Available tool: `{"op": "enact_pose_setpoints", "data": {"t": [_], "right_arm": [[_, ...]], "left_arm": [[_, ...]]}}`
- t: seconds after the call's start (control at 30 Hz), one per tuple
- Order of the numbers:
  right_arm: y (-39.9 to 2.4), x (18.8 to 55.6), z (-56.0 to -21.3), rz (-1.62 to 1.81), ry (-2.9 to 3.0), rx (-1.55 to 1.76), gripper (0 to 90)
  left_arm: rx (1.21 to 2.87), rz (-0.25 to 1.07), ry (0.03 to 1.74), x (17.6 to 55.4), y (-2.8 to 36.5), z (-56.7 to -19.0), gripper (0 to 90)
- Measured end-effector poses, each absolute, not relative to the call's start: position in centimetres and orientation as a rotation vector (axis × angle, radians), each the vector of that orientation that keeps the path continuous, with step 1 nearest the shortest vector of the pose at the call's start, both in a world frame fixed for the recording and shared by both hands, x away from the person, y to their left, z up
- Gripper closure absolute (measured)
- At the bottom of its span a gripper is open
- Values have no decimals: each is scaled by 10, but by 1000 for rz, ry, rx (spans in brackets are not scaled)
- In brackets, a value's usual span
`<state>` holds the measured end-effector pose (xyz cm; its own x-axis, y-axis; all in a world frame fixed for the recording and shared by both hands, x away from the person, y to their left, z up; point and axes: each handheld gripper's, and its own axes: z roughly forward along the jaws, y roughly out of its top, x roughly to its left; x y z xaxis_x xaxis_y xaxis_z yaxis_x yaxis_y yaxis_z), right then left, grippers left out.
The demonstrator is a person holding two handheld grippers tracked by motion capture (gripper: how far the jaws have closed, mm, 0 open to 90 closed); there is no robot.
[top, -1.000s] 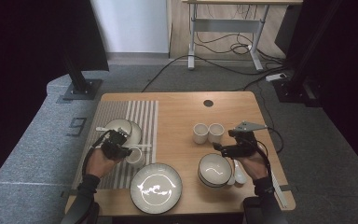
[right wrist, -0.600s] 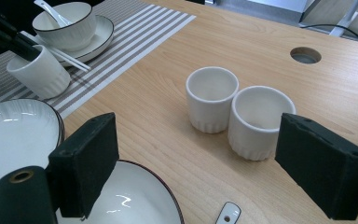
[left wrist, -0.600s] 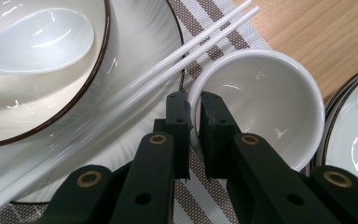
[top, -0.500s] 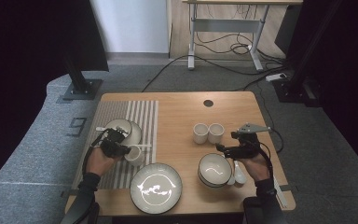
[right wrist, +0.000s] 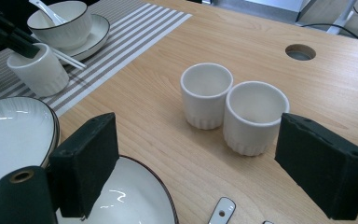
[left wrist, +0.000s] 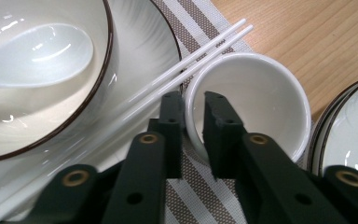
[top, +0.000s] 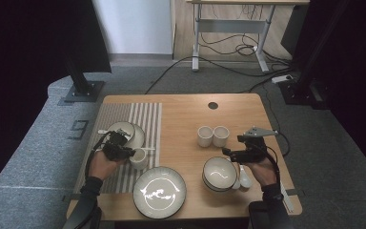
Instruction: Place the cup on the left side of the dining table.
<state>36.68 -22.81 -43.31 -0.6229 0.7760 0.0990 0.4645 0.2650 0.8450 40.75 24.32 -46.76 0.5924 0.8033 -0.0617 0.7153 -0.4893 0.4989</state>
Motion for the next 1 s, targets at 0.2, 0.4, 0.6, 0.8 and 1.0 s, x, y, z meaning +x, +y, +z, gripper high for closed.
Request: {"op": "enact_pose_setpoints", "data": {"t": [0.2,0.4,0.6,0.8,1.0], "right_arm": [[-228,366,-433,1286,2205,1121,131],[-227,365,-433,1265,2211,1107,130],[-229,362,-432,1246,2209,1101,130],[-233,360,-431,1249,2197,1107,130],[-236,358,-433,1237,2202,1112,130]], "left_arm": [[2305,267,1186,405,246,-467,598],[2278,309,1112,399,250,-466,473],[2206,328,1089,394,257,-465,339],[2134,335,1062,387,267,-462,250],[2103,304,1015,381,266,-466,172]]}}
